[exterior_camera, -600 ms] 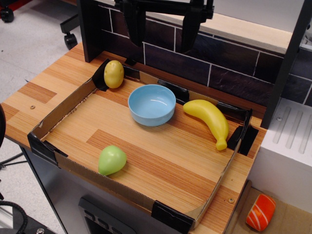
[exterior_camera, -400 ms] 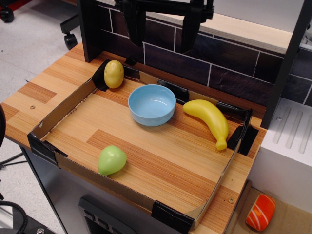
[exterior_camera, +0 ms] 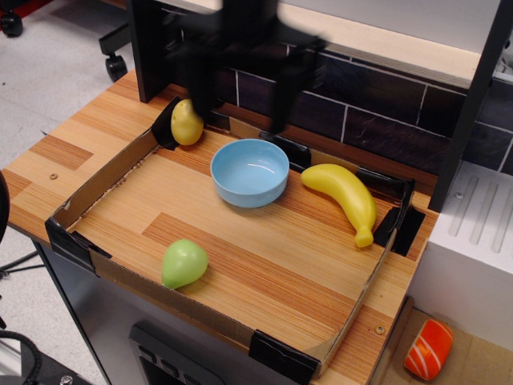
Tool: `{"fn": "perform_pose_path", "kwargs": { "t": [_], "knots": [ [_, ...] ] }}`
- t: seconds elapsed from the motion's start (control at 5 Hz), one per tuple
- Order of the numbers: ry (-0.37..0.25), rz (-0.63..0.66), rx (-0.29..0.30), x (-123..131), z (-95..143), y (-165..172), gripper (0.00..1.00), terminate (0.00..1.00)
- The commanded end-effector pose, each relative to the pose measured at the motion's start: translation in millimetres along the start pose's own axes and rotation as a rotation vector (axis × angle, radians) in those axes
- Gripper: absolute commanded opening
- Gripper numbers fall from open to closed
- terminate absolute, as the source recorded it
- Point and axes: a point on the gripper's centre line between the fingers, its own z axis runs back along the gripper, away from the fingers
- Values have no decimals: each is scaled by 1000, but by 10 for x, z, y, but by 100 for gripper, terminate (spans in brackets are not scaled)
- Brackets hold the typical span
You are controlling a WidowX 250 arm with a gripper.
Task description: Put pear in bowl
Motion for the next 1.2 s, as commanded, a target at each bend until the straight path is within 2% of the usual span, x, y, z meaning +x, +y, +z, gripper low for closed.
{"fn": "perform_pose_path", "kwargs": {
  "t": [0.0,0.4,0.6,1.0],
  "knots": [
    [-68,-164,-5,-207,-199,402,100,0],
    [-86,-224,32,-278,-594,439,100,0],
    [-70,-240,33,-339,-764,369,100,0],
    [6,-272,48,-466,-1025,245,100,0]
  ]
}}
